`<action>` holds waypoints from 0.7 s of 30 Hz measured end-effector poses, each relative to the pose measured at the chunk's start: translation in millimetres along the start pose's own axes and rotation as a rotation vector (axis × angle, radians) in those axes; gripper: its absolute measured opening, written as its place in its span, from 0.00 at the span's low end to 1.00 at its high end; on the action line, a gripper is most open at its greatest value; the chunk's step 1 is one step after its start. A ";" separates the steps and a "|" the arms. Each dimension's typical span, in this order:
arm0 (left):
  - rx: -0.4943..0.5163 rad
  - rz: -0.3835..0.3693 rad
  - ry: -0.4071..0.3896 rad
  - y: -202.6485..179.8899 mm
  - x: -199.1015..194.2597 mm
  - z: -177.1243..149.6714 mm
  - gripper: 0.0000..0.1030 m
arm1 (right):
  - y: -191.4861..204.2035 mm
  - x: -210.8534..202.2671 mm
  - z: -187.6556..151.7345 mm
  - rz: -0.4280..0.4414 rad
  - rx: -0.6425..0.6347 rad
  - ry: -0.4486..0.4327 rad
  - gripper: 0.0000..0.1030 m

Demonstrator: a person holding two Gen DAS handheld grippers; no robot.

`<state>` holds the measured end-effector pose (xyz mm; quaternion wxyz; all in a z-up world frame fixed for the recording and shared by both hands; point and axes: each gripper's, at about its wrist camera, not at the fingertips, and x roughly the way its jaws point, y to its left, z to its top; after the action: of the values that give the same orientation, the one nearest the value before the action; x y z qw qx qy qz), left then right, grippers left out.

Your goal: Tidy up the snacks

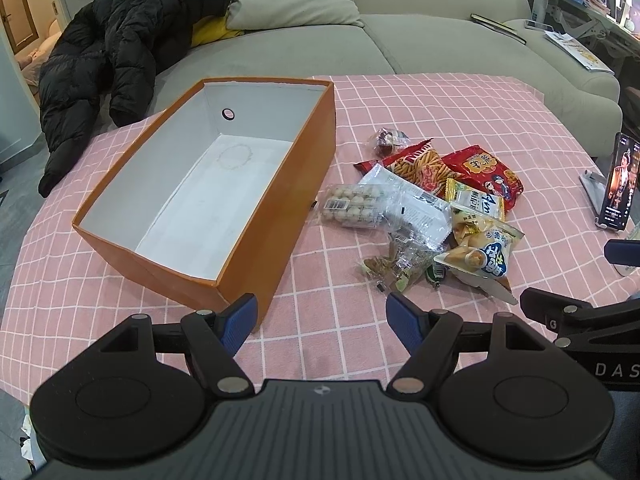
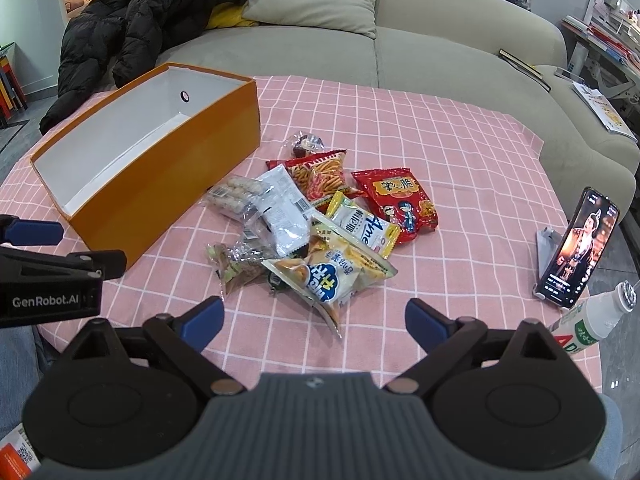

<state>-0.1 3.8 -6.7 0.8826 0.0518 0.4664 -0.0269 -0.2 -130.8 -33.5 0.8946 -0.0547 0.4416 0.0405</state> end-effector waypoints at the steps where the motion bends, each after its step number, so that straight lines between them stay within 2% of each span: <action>1: 0.000 0.000 0.000 0.1 0.0 0.0 0.84 | -0.1 0.1 0.1 0.000 0.000 0.000 0.92; 21: -0.003 0.001 0.004 0.3 -1.0 0.5 0.84 | 0.5 0.0 0.3 0.001 -0.004 -0.001 0.92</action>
<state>-0.2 4.0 -5.6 0.8818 0.0509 0.4682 -0.0255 0.0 -130.3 -33.3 0.8946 -0.0562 0.4413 0.0420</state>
